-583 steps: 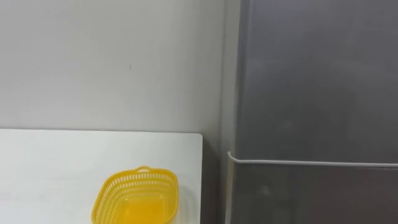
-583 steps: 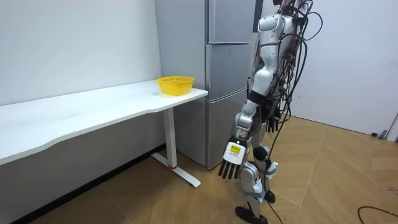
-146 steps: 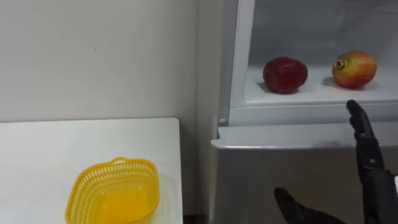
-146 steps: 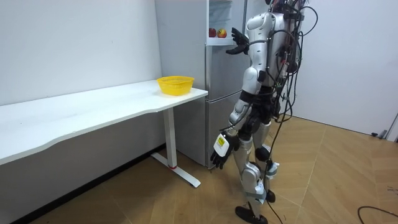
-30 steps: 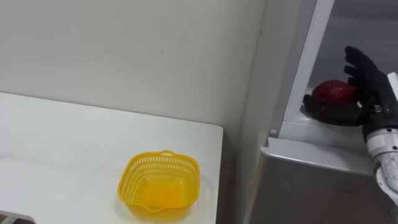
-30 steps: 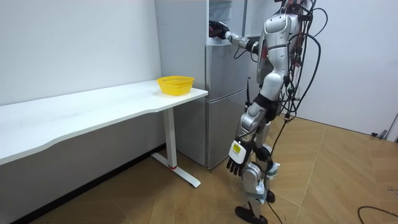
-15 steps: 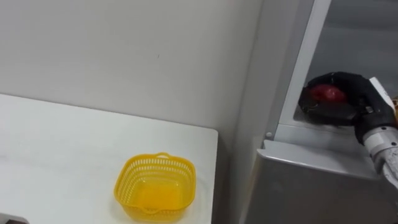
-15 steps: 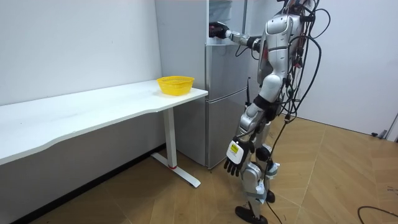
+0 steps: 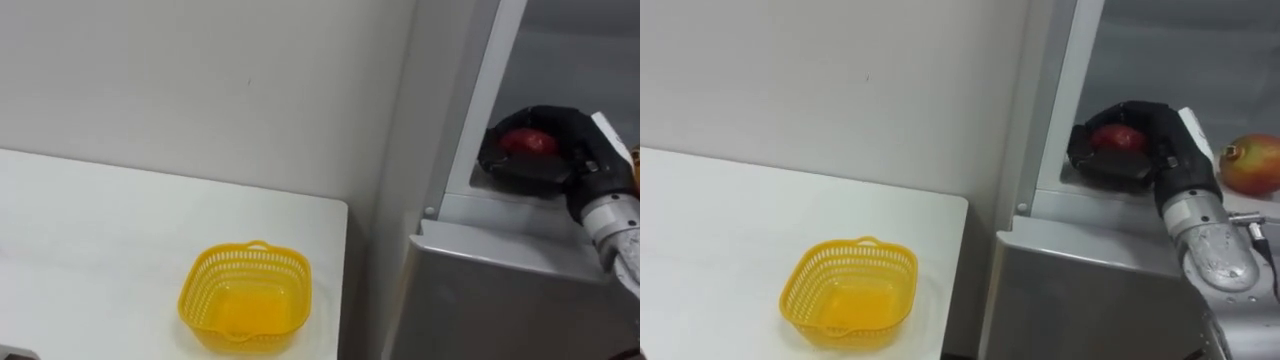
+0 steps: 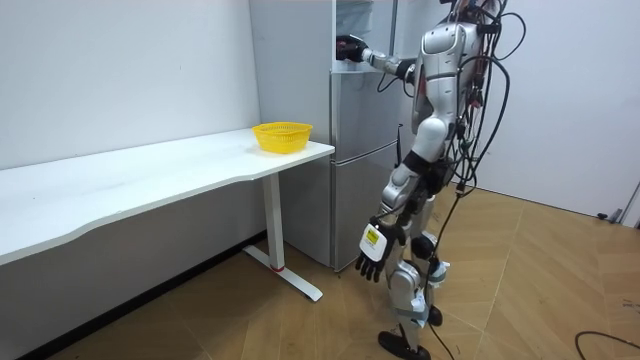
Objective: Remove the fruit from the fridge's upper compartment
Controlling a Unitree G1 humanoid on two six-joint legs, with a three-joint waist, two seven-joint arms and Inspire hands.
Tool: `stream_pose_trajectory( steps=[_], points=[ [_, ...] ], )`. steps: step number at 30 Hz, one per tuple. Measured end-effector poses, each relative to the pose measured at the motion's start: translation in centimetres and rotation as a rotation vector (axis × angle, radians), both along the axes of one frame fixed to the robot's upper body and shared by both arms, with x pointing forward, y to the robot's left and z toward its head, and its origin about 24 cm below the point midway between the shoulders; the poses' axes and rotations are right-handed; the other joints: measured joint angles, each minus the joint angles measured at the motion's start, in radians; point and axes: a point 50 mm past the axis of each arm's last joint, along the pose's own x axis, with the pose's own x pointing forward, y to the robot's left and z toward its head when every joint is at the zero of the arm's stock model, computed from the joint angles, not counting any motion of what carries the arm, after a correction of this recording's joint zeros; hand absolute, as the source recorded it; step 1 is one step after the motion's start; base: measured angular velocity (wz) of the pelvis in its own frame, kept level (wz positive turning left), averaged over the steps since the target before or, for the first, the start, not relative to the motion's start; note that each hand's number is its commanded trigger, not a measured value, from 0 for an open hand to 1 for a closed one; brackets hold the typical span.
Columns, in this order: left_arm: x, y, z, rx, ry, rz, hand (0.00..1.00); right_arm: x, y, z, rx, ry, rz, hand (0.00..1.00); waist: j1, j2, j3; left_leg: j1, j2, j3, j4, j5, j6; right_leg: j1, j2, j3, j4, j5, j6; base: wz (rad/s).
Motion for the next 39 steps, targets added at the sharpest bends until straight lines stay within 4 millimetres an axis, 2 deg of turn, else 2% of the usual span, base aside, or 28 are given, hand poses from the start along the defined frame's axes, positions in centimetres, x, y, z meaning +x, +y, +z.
stream_pose_trajectory(
  steps=[2,4,9,12,16,21,24,29,31,33,39],
  points=[
    [0.2,0.0,0.0,0.004,-0.01,-0.003,0.0,-0.3,0.3,0.1,-0.016,-0.02,-0.013,1.0,0.003,0.008,0.0001,0.001,0.0,0.004,0.0,0.0,0.0,0.0,0.0,0.003,-0.001,0.0,0.0,-0.04],
    [0.1,0.0,0.0,0.007,-0.012,-0.004,0.0,-0.7,0.9,0.0,-0.023,-0.045,-0.028,1.0,0.004,0.017,-0.003,0.004,0.0,0.009,0.0,0.0,0.0,-0.001,0.0,0.006,-0.001,0.0,0.0,-0.08],
    [-0.2,-0.4,-0.2,0.006,-0.023,-0.015,0.0,-2.9,3.0,-0.1,0.063,-0.143,-0.009,1.0,0.001,0.048,-0.0055,0.006,0.001,0.02,-0.001,0.0,0.0,-0.008,0.0,0.007,-0.002,0.0,0.0,-0.06],
    [0.0,-0.7,-0.4,0.002,-0.037,-0.028,0.0,-4.2,4.1,-0.4,0.078,-0.183,-0.009,1.0,0.0,0.056,-0.0071,0.006,0.002,0.019,-0.002,0.001,0.0,-0.008,0.0,0.007,-0.002,0.0,0.0,0.0],
    [0.2,-1.0,-0.4,0.0,-0.074,-0.037,0.0,-5.7,5.3,-0.7,0.044,-0.227,-0.017,1.0,0.002,0.06,-0.0046,0.004,0.001,0.02,-0.002,0.001,0.0,-0.008,-0.001,0.008,-0.001,0.0,0.0,0.0],
    [-0.3,-1.7,-0.7,-0.01,-0.069,-0.031,0.0,-7.7,6.8,1.7,-0.036,-0.441,-0.055,1.0,0.005,0.076,-0.0009,0.002,0.001,0.021,-0.004,0.0,0.0,-0.007,-0.001,0.007,0.001,0.0,0.0,0.0],
    [-1.0,-2.1,-1.0,-0.027,-0.041,-0.044,0.0,-8.7,7.7,2.8,-0.047,-0.555,-0.048,1.0,0.004,0.083,-0.0031,0.008,0.001,0.019,-0.009,0.001,0.0,-0.003,0.0,0.005,0.002,0.0,0.0,0.0],
    [-1.6,-2.5,-1.2,-0.044,-0.018,-0.073,0.0,-10.1,9.0,3.8,-0.056,-0.691,-0.057,1.0,0.005,0.074,-0.002,0.006,0.0,0.012,-0.006,0.001,0.0,0.001,-0.001,-0.003,0.001,0.0,0.0,0.05],
    [-1.5,-2.6,-1.3,-0.049,-0.017,-0.084,0.0,-10.5,9.6,4.0,-0.068,-0.724,-0.042,1.0,0.007,0.069,-0.0041,0.006,0.0,0.01,-0.009,0.001,0.0,0.001,-0.001,-0.006,0.0,0.0,0.0,0.04],
    [-1.2,-2.7,-1.3,-0.059,-0.014,-0.091,0.0,-10.9,10.2,4.1,-0.102,-0.757,-0.024,1.0,0.022,0.059,-0.0068,0.006,0.0,0.008,-0.01,0.001,0.0,0.002,-0.001,-0.007,0.0,0.0,0.0,0.0],
    [-0.6,-2.3,-1.2,-0.058,-0.015,-0.097,0.0,-11.3,11.7,3.9,-0.232,-0.804,0.007,1.0,0.05,0.048,-0.0032,0.007,0.0,0.008,-0.018,0.002,-0.001,-0.001,-0.001,-0.006,-0.002,0.0,0.0,0.0]
  ],
)
